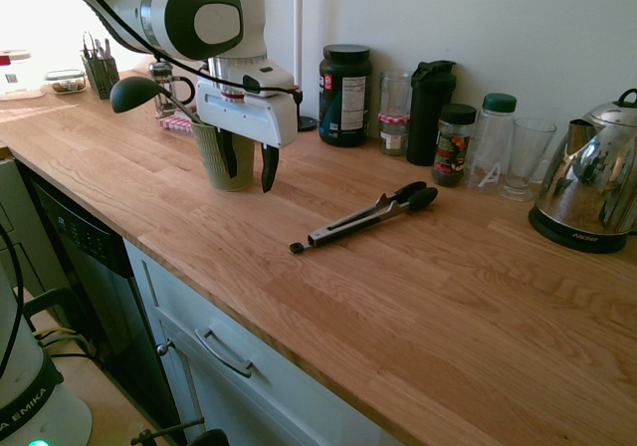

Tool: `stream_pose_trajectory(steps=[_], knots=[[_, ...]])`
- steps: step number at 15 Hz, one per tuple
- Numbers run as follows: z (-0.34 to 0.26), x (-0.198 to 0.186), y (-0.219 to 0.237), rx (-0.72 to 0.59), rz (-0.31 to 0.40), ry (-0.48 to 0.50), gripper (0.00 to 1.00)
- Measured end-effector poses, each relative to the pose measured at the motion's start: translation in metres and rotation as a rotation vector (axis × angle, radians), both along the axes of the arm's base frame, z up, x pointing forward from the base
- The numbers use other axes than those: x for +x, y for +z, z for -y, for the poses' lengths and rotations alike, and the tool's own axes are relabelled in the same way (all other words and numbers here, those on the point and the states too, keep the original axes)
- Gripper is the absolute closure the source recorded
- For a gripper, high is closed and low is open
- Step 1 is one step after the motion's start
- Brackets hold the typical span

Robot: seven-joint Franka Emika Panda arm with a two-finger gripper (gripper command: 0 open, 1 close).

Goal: Put the tongs back in the holder

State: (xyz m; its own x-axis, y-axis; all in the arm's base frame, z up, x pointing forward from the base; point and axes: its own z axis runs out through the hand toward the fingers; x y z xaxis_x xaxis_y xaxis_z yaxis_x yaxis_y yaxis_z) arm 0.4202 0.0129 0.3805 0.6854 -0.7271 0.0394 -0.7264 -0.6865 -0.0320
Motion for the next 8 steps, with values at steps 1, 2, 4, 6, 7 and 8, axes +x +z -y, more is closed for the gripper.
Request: stream_pose_trajectory(steps=[1, 2, 4, 6, 7, 8], knots=[[0.0, 0.0, -0.001, 0.002, -0.003, -0.002, 0.0], [0.0, 0.0, -0.003, 0.009, -0.008, -0.003, 0.0], [0.003, 0.008, 0.0, 0.015, 0.001, -0.011, 0.0], [0.023, 0.026, 0.026, 0.021, 0.048, -0.048, 0.0], [0.041, 0.037, 0.043, 0.02, 0.069, -0.08, 0.0], [0.062, 0.049, 0.058, 0.011, 0.087, -0.112, 0.0]])
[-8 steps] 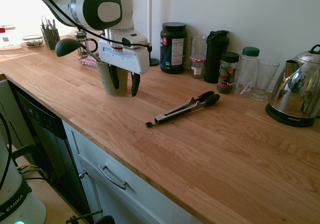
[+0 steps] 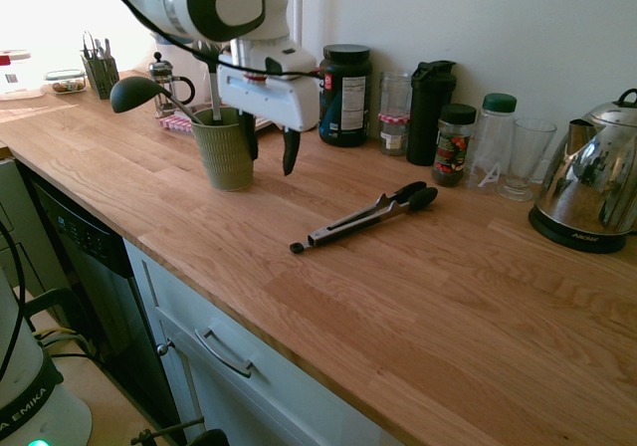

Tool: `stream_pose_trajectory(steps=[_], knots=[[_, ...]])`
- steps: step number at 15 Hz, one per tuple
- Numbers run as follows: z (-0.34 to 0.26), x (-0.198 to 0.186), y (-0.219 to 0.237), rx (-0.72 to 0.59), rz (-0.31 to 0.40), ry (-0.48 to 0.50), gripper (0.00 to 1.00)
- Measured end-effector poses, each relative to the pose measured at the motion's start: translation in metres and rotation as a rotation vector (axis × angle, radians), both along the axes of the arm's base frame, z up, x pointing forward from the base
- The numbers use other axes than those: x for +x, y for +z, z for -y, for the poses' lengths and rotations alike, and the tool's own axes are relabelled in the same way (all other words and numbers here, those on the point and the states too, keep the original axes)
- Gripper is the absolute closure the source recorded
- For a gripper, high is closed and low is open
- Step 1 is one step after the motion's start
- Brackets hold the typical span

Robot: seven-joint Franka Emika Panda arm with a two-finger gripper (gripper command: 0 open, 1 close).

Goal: Put the tongs back in the holder

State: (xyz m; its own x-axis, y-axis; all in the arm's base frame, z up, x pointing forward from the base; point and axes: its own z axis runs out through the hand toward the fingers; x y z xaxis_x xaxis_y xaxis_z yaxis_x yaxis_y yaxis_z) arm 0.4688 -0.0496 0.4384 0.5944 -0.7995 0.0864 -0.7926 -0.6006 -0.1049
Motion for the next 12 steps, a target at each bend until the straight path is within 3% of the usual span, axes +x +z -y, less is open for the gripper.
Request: stream_pose_trajectory(steps=[2, 5, 12], knots=[[0.046, 0.024, 0.011, -0.017, 0.02, -0.067, 0.0], [0.084, 0.059, -0.013, -0.015, 0.018, -0.128, 0.0], [0.098, 0.094, -0.079, -0.023, 0.004, -0.193, 0.0]])
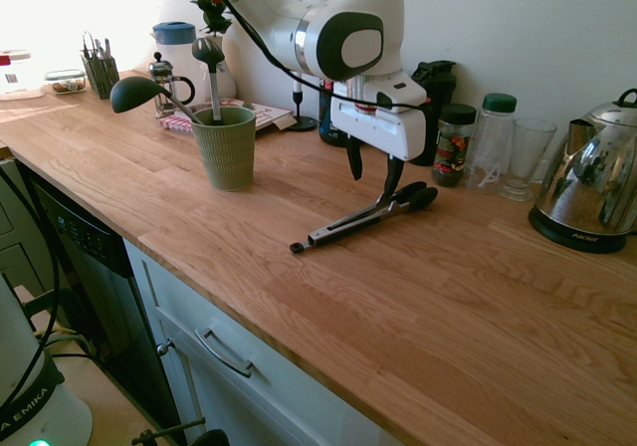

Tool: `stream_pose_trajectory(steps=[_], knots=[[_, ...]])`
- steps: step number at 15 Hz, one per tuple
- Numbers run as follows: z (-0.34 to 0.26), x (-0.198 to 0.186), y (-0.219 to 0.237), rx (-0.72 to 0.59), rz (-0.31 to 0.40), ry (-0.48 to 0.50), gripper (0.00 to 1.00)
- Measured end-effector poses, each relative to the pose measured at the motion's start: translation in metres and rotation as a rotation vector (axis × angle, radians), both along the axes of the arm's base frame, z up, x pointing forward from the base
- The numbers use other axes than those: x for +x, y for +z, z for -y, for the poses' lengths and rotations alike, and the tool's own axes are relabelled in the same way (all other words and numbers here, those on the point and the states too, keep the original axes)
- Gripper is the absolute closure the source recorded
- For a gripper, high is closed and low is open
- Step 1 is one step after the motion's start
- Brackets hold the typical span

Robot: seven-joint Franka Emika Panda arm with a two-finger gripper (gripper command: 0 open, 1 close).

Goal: Put the tongs back in the holder

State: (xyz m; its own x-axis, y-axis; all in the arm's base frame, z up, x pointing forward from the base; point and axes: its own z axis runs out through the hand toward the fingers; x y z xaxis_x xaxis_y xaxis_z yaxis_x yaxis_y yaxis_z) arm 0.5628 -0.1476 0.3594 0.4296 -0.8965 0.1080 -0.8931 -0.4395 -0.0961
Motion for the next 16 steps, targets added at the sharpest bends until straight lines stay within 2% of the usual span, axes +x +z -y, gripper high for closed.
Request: stream_pose_trajectory(steps=[1, 6, 16], knots=[[0.0, 0.001, -0.003, -0.001, -0.001, 0.0, 1.0], [0.002, 0.007, -0.022, -0.006, 0.004, -0.004, 1.0], [0.009, 0.009, -0.023, -0.007, 0.011, -0.014, 1.0]])
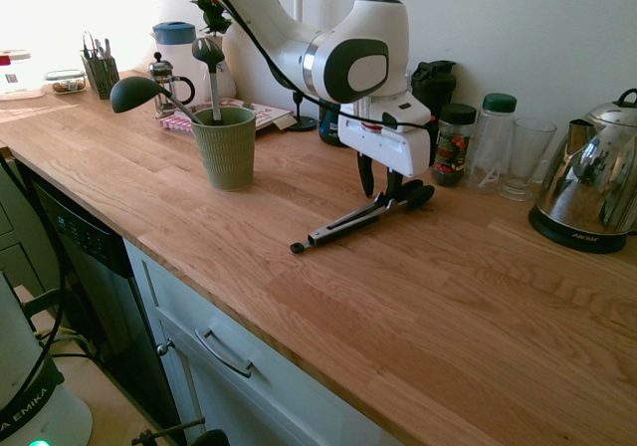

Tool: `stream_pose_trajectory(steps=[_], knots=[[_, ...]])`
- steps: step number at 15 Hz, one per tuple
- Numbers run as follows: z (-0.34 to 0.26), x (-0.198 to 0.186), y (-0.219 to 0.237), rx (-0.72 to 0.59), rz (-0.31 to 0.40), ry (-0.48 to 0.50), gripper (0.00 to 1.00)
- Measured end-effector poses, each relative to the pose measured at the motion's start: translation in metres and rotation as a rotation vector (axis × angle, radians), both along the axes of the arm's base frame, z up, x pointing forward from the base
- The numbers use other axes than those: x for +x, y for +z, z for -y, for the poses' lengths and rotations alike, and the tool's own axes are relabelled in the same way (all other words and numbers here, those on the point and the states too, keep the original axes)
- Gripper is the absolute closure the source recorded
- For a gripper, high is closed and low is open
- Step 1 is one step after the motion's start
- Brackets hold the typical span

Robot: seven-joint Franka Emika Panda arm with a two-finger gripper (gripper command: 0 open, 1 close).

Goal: Put the tongs back in the holder

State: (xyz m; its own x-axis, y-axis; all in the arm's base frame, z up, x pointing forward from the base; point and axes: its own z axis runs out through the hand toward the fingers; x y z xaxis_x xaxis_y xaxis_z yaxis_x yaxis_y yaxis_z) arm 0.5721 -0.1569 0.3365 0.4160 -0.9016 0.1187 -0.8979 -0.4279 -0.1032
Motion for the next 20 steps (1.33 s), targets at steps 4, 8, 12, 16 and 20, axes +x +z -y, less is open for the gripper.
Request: stream_pose_trajectory(steps=[4, 8, 12, 16, 20], knots=[[-0.003, 0.001, 0.0, 0.0, 0.001, 0.006, 1.0], [-0.007, 0.002, 0.0, 0.0, 0.002, 0.014, 1.0], [-0.008, 0.004, 0.003, 0.011, 0.006, 0.014, 1.0], [-0.022, 0.011, 0.062, 0.033, 0.06, 0.046, 1.0], [-0.047, -0.013, 0.159, 0.042, 0.13, 0.143, 1.0]])
